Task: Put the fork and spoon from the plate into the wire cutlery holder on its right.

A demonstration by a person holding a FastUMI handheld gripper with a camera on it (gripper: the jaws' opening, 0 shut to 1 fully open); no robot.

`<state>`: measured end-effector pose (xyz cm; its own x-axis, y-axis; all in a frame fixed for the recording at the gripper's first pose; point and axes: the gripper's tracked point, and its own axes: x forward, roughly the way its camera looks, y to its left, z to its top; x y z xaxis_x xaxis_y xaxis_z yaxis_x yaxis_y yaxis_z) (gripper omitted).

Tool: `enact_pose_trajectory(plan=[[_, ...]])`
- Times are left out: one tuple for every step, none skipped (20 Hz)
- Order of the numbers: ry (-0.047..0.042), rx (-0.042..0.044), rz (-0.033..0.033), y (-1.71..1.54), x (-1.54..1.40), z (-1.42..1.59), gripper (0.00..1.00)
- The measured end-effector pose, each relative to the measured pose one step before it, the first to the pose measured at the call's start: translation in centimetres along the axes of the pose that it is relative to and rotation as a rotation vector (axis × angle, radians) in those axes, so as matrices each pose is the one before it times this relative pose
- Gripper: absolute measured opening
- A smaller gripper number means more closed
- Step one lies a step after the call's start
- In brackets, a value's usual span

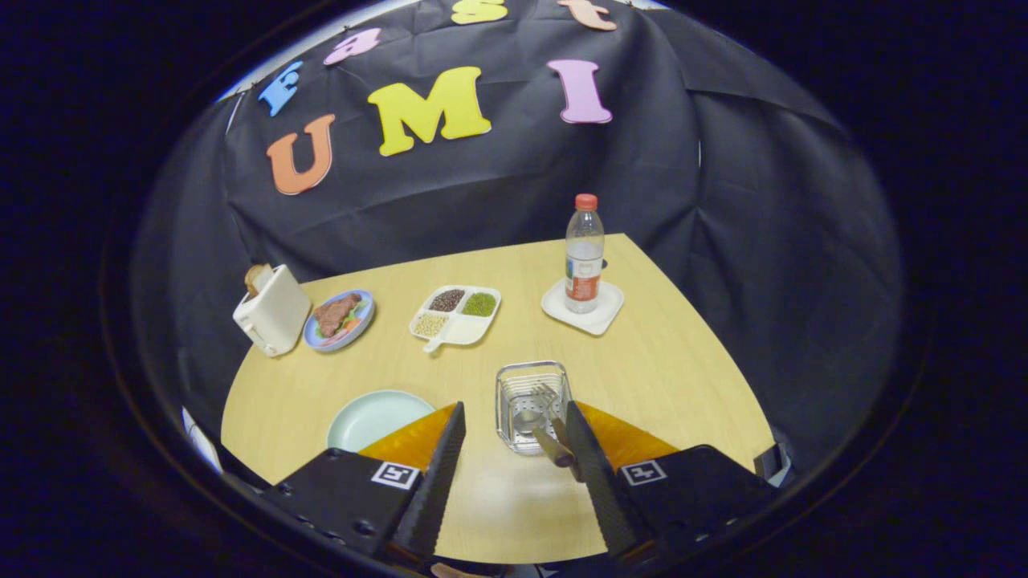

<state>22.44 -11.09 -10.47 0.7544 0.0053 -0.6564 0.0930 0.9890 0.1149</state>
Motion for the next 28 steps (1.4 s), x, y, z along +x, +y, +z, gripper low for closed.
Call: enact_pose_trajectory(plan=[[-0.01304, -0.00437, 0.00278, 0.325, -0.586, 0.054, 0.78], [-0.01271, -0.00247, -0.00056, 0.176, -0.503, 0.108, 0.80], [-0.01514, -0.00138, 0.00463, 0.381, -0.621, 0.138, 0.80], [-0.01793, -0.00583, 0.00212, 0.363, -0.633, 0.111, 0.84], [-0.02299, -0.00946, -0.00282, 0.297, -0.625, 0.170, 0.88], [-0.02757, -0.00931, 0.00052, 0.472, -0.796, 0.236, 0.90], [-0.02944, -0.00688, 0.00252, 0.587, -0.994, 0.187, 0.93], [-0.03062, -0.00572, 0.00147, 0.641, -0.968, 0.205, 0.95], [-0.03044, -0.00710, 0.00367, 0.699, -1.042, 0.214, 0.95], [-0.03182, -0.00895, 0.00708, 0.851, -1.237, 0.232, 0.95], [-0.02785, -0.01164, 0.00528, 0.815, -1.165, 0.183, 0.95], [-0.02392, -0.01066, 0.00375, 0.796, -1.246, 0.047, 0.95], [-0.02127, -0.00961, 0.00400, 0.752, -1.184, 0.065, 0.95], [-0.01956, -0.00737, 0.00652, 0.790, -1.215, 0.013, 0.95], [-0.01790, -0.00607, 0.00460, 0.657, -1.162, 0.026, 0.95], [-0.01978, -0.00475, 0.00284, 0.582, -1.220, -0.018, 0.95], [-0.02200, -0.00407, 0.00106, 0.492, -1.224, 0.058, 0.95], [-0.03005, -0.00592, -0.00370, 0.391, -1.274, 0.149, 0.95], [-0.03279, -0.00737, -0.00311, 0.398, -1.304, 0.247, 0.95], [-0.03255, -0.00693, -0.00487, 0.295, -1.340, 0.137, 0.95], [-0.02598, -0.00683, -0.00109, 0.320, -1.250, 0.028, 0.96], [-0.01879, -0.00658, 0.00034, 0.428, -1.240, -0.064, 0.96], [-0.01308, -0.00719, -0.00270, 0.209, -1.041, -0.117, 0.96], [-0.00980, -0.00383, -0.00322, 0.143, -1.000, -0.213, 0.96], [-0.00715, -0.00274, -0.00323, 0.109, -0.849, -0.232, 0.97], [-0.00858, -0.00055, -0.00492, 0.058, -0.829, -0.203, 0.97], [-0.01123, -0.00028, -0.00331, 0.003, -0.803, -0.191, 0.97], [-0.01055, 0.00489, 0.00090, 0.114, -0.700, -0.261, 0.97]])
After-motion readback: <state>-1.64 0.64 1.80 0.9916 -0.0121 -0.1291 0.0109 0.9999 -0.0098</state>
